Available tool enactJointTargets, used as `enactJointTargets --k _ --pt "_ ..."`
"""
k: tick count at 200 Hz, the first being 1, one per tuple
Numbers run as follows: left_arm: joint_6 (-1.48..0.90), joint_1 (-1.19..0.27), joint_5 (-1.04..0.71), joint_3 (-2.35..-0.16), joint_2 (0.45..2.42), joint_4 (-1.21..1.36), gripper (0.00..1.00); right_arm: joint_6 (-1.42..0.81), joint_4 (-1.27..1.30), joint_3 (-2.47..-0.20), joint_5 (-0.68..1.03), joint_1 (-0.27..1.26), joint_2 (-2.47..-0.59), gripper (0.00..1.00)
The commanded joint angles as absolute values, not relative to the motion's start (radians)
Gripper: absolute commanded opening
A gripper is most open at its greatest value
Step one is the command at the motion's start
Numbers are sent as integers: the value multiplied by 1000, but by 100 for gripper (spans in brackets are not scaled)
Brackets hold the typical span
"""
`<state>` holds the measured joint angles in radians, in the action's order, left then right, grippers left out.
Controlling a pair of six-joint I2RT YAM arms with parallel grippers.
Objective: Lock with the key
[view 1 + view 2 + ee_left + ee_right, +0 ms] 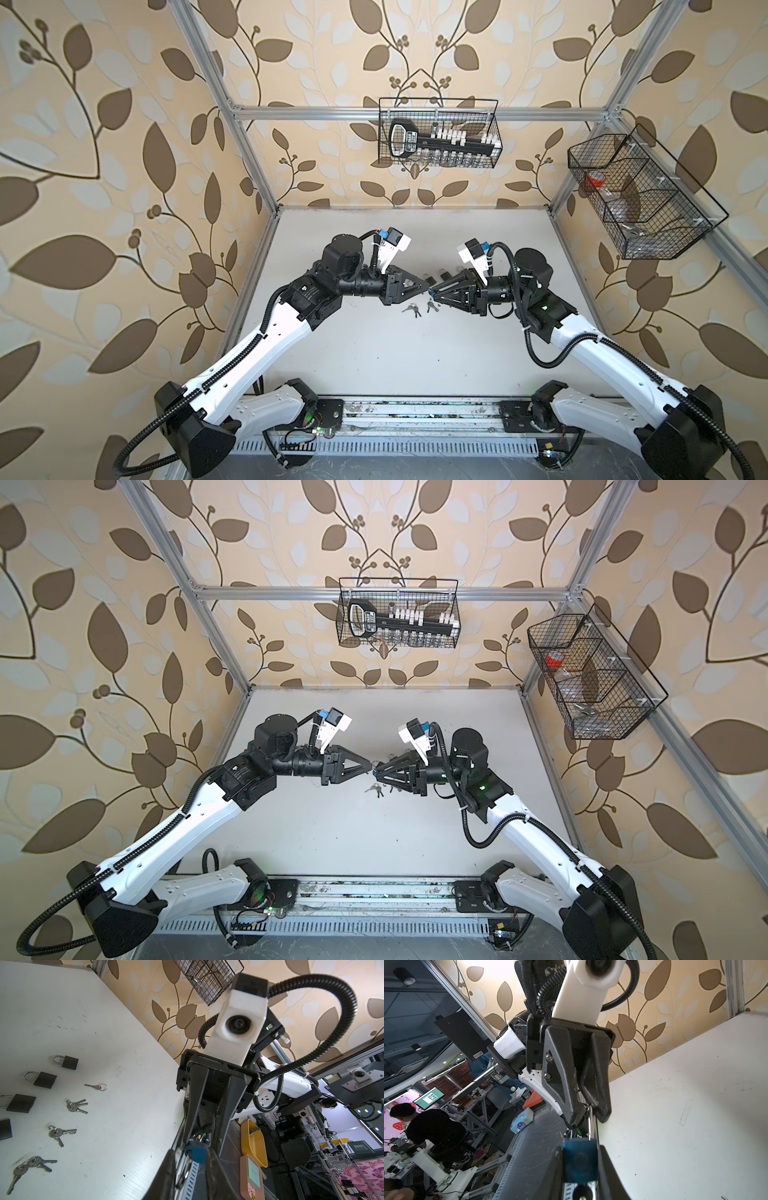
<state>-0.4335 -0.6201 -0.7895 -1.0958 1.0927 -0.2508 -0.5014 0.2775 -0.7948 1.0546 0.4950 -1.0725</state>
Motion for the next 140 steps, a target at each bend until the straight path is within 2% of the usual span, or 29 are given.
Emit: enactJointTargets --k 1,47,61,71,82,104,122,140 --pt "-416 -610 -828 -1091 1068 -228 20 -516 319 -800 1051 491 -1058 0" --pt "-410 -610 -817 -1102 1065 -236 8 -500 302 -801 1050 492 -1062 0" --pt "-412 -610 -806 -1106 1066 -239 0 -482 295 -797 1061 492 -1062 0" --pt "-416 -611 -801 -1108 1067 -239 0 -474 296 -791 1066 491 -1062 0" --pt "-420 -611 -799 -1108 1066 -239 0 -462 291 -783 1055 491 -1054 20" --pt "-425 -611 -762 -1100 1040 -234 0 -425 280 -765 974 491 -1004 43" --pt "-451 -610 -717 -1077 1004 -203 0 -416 309 -736 891 491 -948 55" --pt "-499 -612 -701 -1046 978 -143 0 -437 361 -706 845 492 -910 57"
